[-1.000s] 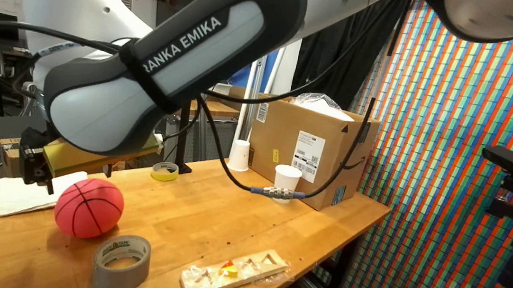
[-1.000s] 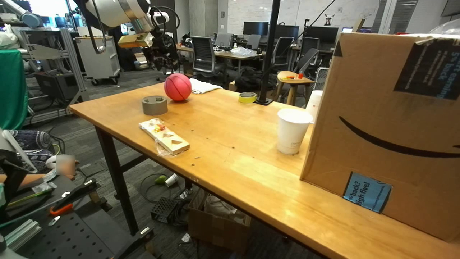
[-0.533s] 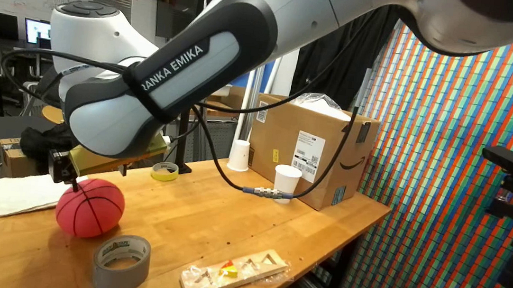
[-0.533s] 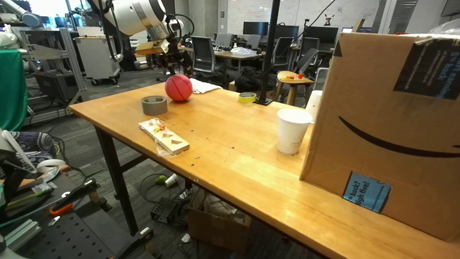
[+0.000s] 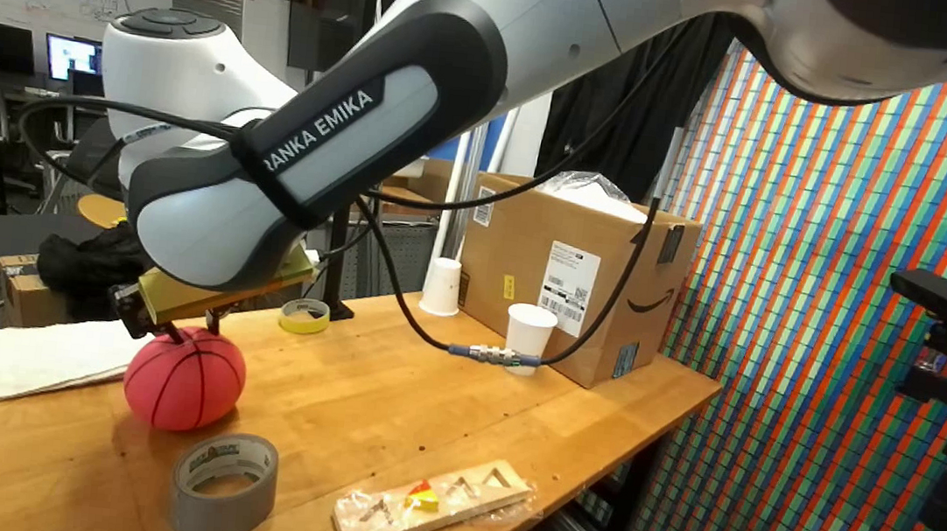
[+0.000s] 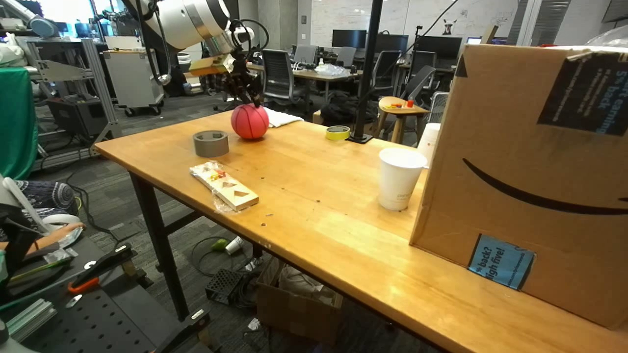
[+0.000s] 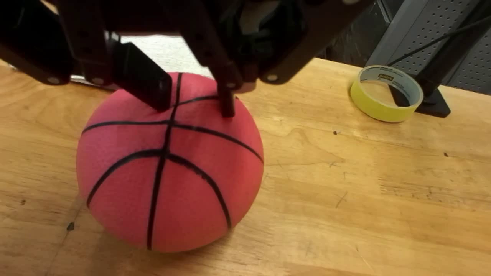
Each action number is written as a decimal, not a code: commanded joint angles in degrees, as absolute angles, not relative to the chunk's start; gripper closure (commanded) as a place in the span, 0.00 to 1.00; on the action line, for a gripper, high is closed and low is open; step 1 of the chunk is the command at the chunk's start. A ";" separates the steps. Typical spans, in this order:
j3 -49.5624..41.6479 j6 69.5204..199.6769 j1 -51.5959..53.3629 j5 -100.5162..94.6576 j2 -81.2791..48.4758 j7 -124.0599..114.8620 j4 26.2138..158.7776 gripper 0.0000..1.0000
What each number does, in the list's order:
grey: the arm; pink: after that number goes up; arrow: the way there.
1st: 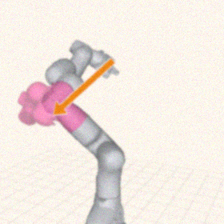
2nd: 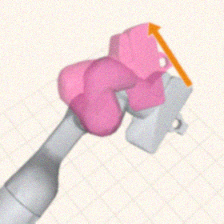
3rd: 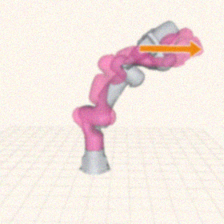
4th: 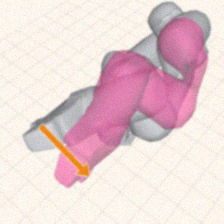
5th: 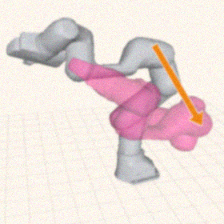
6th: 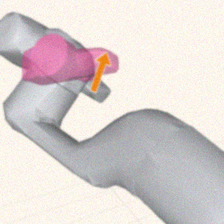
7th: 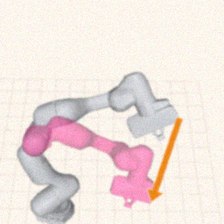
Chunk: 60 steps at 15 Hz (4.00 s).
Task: Put the white ball in the cup and the ball on the masking tape
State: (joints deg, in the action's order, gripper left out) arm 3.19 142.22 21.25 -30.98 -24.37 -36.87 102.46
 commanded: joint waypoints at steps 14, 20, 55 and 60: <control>0.66 141.49 22.35 -32.21 -18.10 -38.29 106.48 0.95; 1.78 141.77 21.85 -33.36 -10.24 -41.09 112.85 0.98; 19.17 135.66 17.02 -41.40 4.00 -55.50 129.85 0.98; 19.52 134.79 17.13 -42.21 2.43 -55.30 128.11 0.98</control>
State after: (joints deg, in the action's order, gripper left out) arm 18.88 136.44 17.18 -40.38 3.54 -54.37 130.50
